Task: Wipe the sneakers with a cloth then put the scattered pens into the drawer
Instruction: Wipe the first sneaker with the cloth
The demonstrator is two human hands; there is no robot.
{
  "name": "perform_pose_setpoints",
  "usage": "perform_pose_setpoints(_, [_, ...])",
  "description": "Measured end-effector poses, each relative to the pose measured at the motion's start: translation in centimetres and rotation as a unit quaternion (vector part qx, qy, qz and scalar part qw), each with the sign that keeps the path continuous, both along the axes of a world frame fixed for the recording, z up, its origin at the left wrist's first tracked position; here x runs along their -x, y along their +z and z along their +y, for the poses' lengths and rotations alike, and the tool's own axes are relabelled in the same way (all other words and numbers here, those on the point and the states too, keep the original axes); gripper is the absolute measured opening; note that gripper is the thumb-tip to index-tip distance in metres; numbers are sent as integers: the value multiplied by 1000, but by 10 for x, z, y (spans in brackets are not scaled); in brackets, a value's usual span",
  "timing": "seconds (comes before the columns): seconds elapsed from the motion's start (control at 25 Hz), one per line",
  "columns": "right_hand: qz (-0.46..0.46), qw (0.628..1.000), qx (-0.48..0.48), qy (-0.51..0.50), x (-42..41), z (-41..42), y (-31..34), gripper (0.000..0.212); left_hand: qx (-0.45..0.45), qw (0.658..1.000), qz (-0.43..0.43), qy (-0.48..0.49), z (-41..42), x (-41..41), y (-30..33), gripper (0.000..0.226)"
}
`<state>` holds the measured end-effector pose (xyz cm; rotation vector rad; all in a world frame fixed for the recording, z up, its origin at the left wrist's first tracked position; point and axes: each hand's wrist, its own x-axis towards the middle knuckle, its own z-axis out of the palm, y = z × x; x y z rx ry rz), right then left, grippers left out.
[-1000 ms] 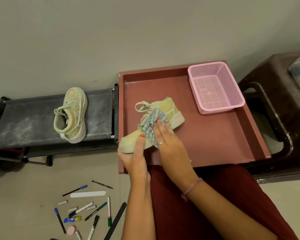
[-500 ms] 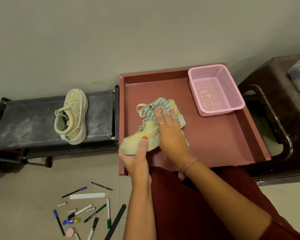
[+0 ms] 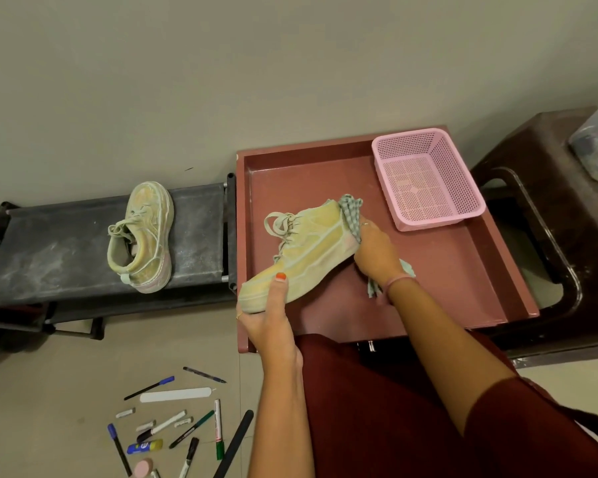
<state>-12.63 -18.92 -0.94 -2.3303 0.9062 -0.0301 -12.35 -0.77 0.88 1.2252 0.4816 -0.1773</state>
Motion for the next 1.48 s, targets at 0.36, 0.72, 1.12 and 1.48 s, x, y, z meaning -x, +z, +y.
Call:
perform_pose_setpoints(0.36, [21, 998, -52, 35, 23, 64, 14, 87, -30, 999, -1, 31, -7, 3, 6, 37])
perform_pose_setpoints(0.72, [-5, 981, 168, 94, 43, 84, -6, 58, -37, 999, -24, 12, -7, 2, 0, 24])
perform_pose_setpoints(1.12, [108, 979, 171, 19, 26, 18, -16, 43, -20, 999, -7, 27, -7, 1, 2, 17])
perform_pose_setpoints(1.48, [-101, 952, -205, -206, 29, -27, -11, 22, 21, 999, 12, 41, -3, 1, -1, 18])
